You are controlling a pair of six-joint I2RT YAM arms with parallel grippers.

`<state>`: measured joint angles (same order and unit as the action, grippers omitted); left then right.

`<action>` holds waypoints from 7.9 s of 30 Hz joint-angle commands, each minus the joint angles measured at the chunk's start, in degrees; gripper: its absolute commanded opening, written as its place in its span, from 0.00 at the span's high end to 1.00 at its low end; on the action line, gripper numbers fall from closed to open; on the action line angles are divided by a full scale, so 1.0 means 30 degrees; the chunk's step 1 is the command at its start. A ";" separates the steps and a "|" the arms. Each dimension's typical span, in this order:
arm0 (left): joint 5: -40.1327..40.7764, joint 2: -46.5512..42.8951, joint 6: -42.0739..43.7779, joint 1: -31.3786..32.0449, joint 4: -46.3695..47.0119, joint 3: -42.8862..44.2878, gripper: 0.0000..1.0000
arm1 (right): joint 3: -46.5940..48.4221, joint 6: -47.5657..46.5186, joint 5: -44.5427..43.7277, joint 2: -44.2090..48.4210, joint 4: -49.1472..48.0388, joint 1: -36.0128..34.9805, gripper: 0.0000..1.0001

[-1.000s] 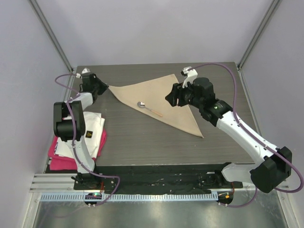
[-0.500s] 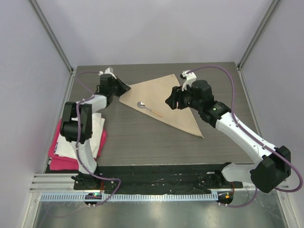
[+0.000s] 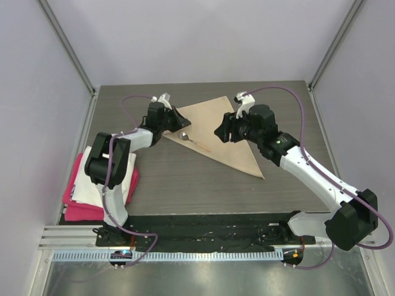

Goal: Fold the napkin, place the utensils inside, and roll it up
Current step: Fold the napkin at the center of the board.

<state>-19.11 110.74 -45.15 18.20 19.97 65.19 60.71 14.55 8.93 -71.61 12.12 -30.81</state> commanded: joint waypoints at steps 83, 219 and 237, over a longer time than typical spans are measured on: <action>-0.1627 -0.0349 0.1191 0.4921 0.0494 -0.1281 0.40 | -0.0871 0.0689 -0.0719 0.1458 -0.0437 -0.0102 0.40; 0.0044 -0.9960 0.5352 -0.4806 -1.4332 0.1620 0.21 | -0.0169 0.4760 -0.2772 -0.2202 0.6978 0.5878 0.99; -0.0250 -0.9725 0.5175 -0.4806 -1.4068 0.1474 0.21 | 0.5190 0.5815 -0.0106 -0.8735 0.1322 0.0926 0.99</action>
<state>-18.68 83.07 -29.56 4.19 -24.27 69.47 71.33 30.79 6.11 -96.86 21.32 -25.78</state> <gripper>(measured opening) 0.789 0.090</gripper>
